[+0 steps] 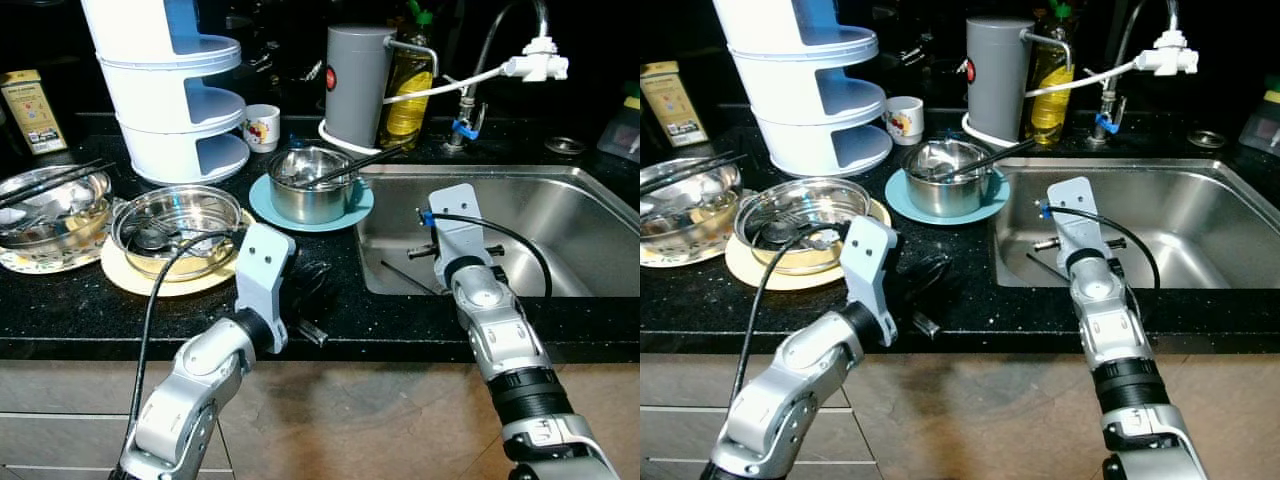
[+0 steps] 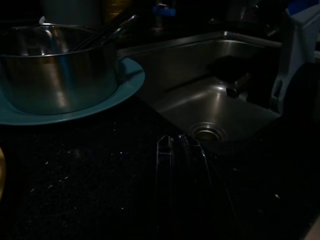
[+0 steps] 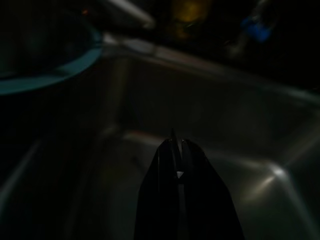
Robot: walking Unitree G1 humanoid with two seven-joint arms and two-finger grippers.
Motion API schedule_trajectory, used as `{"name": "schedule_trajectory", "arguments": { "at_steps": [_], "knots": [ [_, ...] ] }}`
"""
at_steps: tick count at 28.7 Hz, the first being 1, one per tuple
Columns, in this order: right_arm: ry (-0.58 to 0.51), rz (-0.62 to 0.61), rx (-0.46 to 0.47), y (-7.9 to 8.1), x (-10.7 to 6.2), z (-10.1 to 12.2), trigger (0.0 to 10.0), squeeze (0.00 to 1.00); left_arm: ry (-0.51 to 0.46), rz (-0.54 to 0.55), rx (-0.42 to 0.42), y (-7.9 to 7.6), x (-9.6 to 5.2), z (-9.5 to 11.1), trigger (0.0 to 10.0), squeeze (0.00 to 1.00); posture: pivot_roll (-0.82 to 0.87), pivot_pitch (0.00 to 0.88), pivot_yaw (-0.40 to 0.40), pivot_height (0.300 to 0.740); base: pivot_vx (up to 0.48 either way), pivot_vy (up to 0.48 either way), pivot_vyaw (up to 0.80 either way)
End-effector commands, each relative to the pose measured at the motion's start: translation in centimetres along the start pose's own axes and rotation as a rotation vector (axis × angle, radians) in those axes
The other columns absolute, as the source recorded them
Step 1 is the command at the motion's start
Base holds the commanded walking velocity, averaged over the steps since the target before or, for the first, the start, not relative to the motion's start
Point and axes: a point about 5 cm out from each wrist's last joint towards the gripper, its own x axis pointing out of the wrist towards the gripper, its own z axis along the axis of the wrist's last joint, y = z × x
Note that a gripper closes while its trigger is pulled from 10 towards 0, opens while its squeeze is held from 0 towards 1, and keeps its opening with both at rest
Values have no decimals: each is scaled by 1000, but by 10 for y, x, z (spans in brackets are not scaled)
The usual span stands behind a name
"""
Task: Kitchen organization
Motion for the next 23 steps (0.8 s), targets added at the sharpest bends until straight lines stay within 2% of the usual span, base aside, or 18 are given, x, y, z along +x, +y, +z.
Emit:
{"name": "schedule_trajectory", "arguments": {
  "at_steps": [1,6,11,12,13,17,18,19,22,23],
  "knots": [
    [57,27,20,3,0,-9,10000,0,29,2,11,-1,0,-5,10000,0,49,146,-8,740,0,0,0],
    [82,40,-23,6,-1,-13,10000,0,34,6,29,0,-1,-7,10000,0,50,142,-11,740,0,0,0],
    [89,36,-20,6,-2,-14,10000,27,34,11,31,1,-2,-7,10000,0,55,136,-12,740,0,0,0],
    [91,36,-19,6,-2,-14,10000,706,34,12,31,1,-2,-7,10000,0,55,136,-12,740,0,0,0],
    [92,34,-20,5,-2,-14,10000,1000,35,12,31,0,-3,-8,10000,0,55,134,-12,740,0,0,0],
    [59,15,5,4,-1,-8,10000,1000,34,13,31,0,-4,-8,10000,0,54,132,-12,740,0,0,0],
    [14,4,53,3,-1,0,10000,0,28,17,35,1,-7,-7,10000,0,53,134,-10,740,0,0,0],
    [14,4,53,3,-1,0,10000,0,28,17,35,1,-7,-7,10000,0,53,134,-10,740,0,0,0],
    [-103,29,174,5,-1,20,10000,0,4,47,42,6,-17,-5,10000,0,52,135,-10,740,0,0,0],
    [-103,29,174,5,-1,20,10000,0,4,47,42,6,-17,-5,10000,0,52,135,-10,740,0,0,0]
  ]
}}
